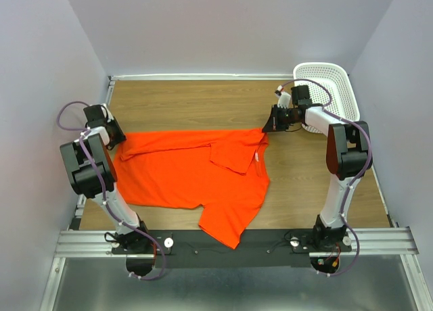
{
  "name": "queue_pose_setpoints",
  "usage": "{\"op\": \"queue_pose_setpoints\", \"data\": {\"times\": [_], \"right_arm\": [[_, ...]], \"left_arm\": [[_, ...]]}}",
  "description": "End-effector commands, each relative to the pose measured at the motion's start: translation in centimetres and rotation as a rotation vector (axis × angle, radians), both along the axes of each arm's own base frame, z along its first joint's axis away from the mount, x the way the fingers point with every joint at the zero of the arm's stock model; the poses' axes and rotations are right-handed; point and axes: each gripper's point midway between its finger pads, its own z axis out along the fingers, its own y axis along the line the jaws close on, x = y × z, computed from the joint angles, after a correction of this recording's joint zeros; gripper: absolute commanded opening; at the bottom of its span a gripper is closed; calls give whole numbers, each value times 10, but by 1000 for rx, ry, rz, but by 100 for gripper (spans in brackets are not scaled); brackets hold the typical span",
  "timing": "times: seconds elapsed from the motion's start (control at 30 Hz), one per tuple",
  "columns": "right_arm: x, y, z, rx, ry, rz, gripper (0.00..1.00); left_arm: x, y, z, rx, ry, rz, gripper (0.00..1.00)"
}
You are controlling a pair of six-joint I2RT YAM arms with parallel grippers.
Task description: Fold and stack the t-shirts
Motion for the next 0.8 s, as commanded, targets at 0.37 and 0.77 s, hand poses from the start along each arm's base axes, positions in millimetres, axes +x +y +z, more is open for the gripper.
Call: {"op": "queue_pose_setpoints", "data": {"times": [0.37, 0.77], "right_arm": [[0, 0, -2, 12, 18, 13, 3], [2, -6, -5, -23, 4, 4, 3]], "left_arm": [[22, 2, 37, 17, -69, 0, 7], [38, 7, 41, 9, -83, -1, 8]]}}
